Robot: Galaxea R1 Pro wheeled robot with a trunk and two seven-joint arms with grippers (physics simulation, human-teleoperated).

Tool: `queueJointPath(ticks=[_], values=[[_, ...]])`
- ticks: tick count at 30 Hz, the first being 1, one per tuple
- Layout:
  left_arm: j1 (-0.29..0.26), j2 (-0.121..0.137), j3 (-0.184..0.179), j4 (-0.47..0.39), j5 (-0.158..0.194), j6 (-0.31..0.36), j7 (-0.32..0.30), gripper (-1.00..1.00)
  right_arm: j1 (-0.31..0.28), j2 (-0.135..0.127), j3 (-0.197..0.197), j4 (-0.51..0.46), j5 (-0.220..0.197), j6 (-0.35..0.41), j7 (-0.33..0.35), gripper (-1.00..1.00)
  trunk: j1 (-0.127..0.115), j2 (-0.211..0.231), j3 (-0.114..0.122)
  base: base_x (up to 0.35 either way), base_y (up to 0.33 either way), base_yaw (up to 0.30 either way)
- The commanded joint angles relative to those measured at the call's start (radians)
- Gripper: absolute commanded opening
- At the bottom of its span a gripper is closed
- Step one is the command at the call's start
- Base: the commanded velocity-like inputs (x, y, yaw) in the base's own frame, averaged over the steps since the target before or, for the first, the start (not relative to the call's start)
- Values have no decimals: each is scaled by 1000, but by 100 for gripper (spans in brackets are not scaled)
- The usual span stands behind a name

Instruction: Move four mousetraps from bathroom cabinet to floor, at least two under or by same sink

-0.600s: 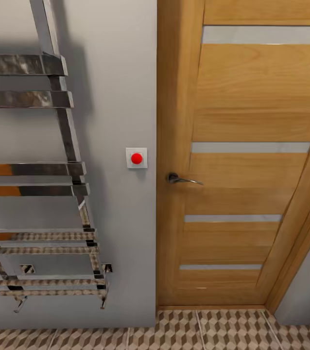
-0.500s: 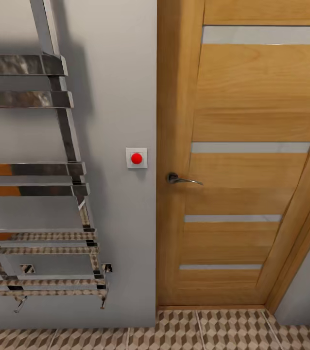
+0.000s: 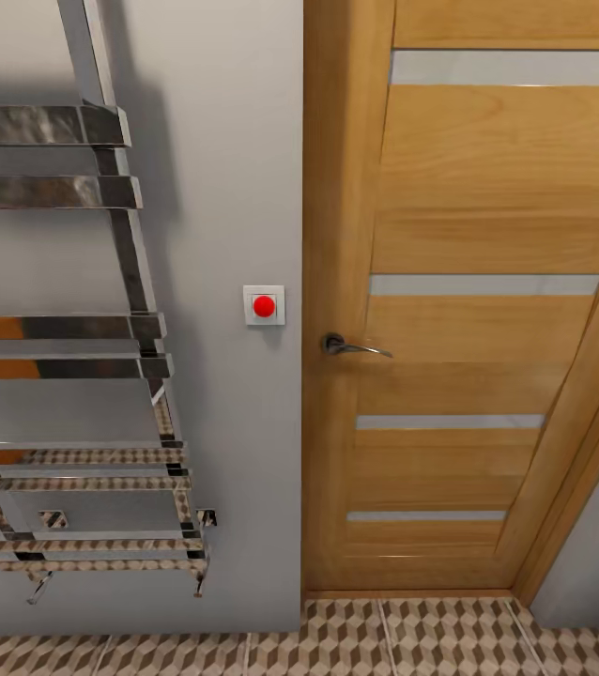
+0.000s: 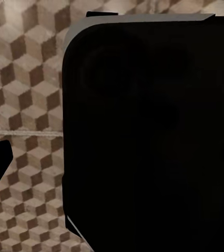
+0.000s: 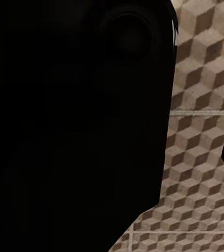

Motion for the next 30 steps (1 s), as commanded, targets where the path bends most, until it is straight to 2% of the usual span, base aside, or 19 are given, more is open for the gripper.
queueJointPath(ticks=[1,10,30], values=[[0,0,1,0,4,-3,0,100,0,0,1,0,1,0,0,100,0,0,-1,0,0,29],[0,0,1,-1,6,-5,0,100,0,0,0,0,0,-1,-3,100,0,0,-1,0,0,161],[0,0,1,-1,7,-5,0,100,0,0,0,0,1,-2,-10,100,0,0,-1,0,0,261]])
